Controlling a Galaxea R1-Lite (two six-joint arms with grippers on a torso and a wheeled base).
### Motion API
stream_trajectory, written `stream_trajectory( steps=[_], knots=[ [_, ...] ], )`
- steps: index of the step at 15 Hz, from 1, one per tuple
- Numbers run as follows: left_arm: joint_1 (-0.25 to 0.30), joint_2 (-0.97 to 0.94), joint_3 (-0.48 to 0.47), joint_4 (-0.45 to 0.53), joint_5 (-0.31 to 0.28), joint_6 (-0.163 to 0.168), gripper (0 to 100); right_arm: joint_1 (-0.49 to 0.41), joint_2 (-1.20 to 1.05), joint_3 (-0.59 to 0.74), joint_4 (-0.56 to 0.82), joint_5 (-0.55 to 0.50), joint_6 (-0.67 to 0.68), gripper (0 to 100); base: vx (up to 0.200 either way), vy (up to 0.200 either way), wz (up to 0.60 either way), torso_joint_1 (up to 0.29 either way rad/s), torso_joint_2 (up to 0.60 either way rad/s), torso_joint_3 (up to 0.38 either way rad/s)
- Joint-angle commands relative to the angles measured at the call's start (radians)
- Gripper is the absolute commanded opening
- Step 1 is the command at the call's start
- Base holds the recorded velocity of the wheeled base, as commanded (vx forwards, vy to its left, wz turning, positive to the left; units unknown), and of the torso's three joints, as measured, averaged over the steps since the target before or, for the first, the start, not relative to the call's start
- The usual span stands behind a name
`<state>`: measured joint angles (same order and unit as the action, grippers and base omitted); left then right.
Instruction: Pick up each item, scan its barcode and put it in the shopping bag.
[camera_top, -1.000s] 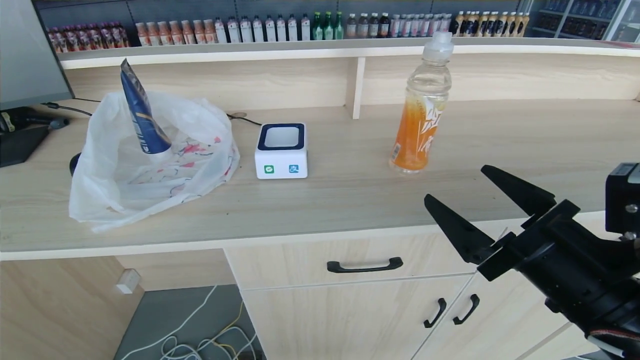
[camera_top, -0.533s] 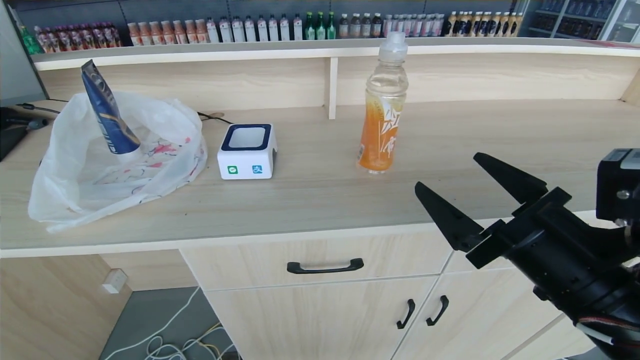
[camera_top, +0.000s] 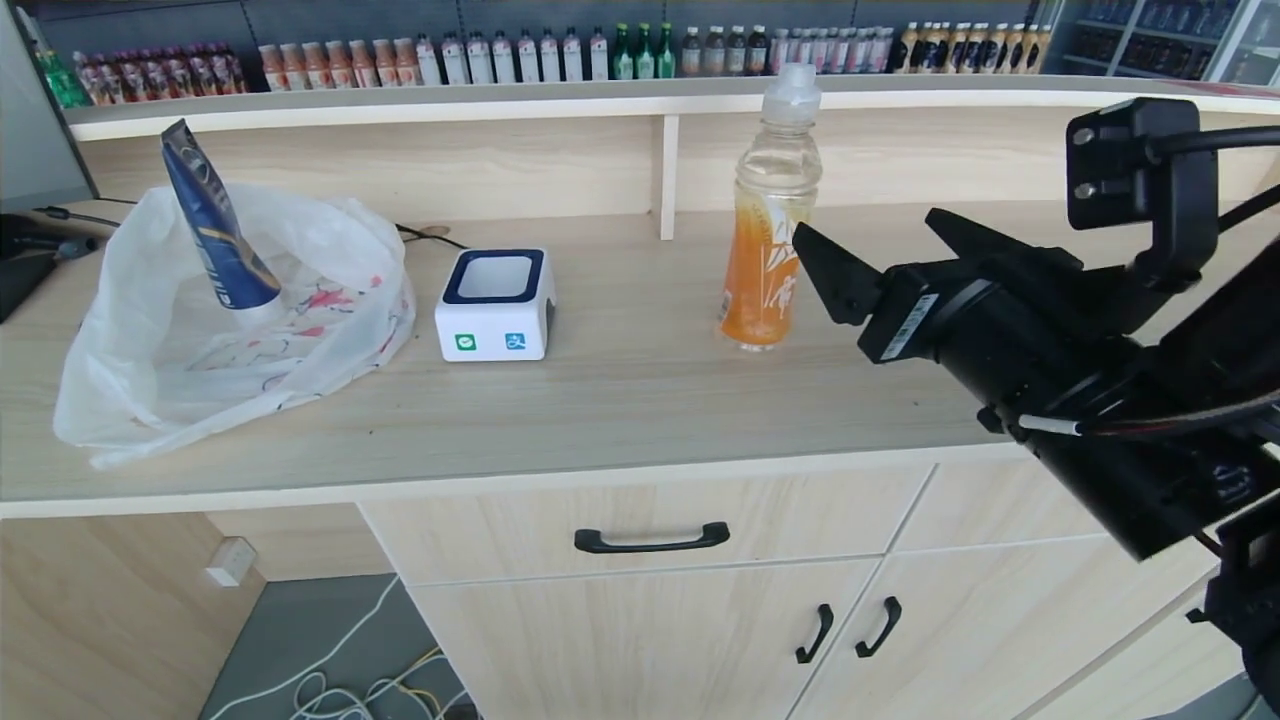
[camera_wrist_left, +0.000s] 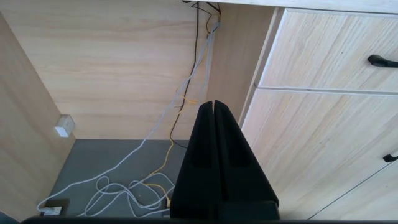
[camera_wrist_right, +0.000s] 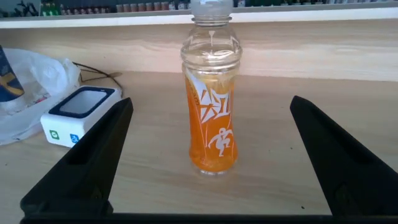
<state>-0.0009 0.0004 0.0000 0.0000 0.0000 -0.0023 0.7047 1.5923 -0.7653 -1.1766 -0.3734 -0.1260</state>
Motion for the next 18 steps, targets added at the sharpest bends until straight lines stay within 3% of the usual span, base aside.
stream_trajectory(
  steps=[1, 9, 16, 18],
  knots=[
    [-0.001, 0.0, 0.0, 0.0, 0.0, -0.001, 0, -0.017, 0.069, -0.095, 0.011, -0.005, 0.016, 100, 0.0, 0.0, 0.0, 0.0, 0.0, 0.0],
    [-0.001, 0.0, 0.0, 0.0, 0.0, -0.001, 0, -0.03, 0.169, -0.319, 0.196, 0.016, 0.063, 100, 0.0, 0.0, 0.0, 0.0, 0.0, 0.0],
    [-0.001, 0.0, 0.0, 0.0, 0.0, -0.001, 0, -0.119, 0.337, -0.621, 0.324, 0.088, 0.06, 100, 0.0, 0.0, 0.0, 0.0, 0.0, 0.0],
    [-0.001, 0.0, 0.0, 0.0, 0.0, -0.001, 0, -0.123, 0.35, -0.638, 0.338, 0.085, 0.052, 100, 0.0, 0.0, 0.0, 0.0, 0.0, 0.0]
  ],
)
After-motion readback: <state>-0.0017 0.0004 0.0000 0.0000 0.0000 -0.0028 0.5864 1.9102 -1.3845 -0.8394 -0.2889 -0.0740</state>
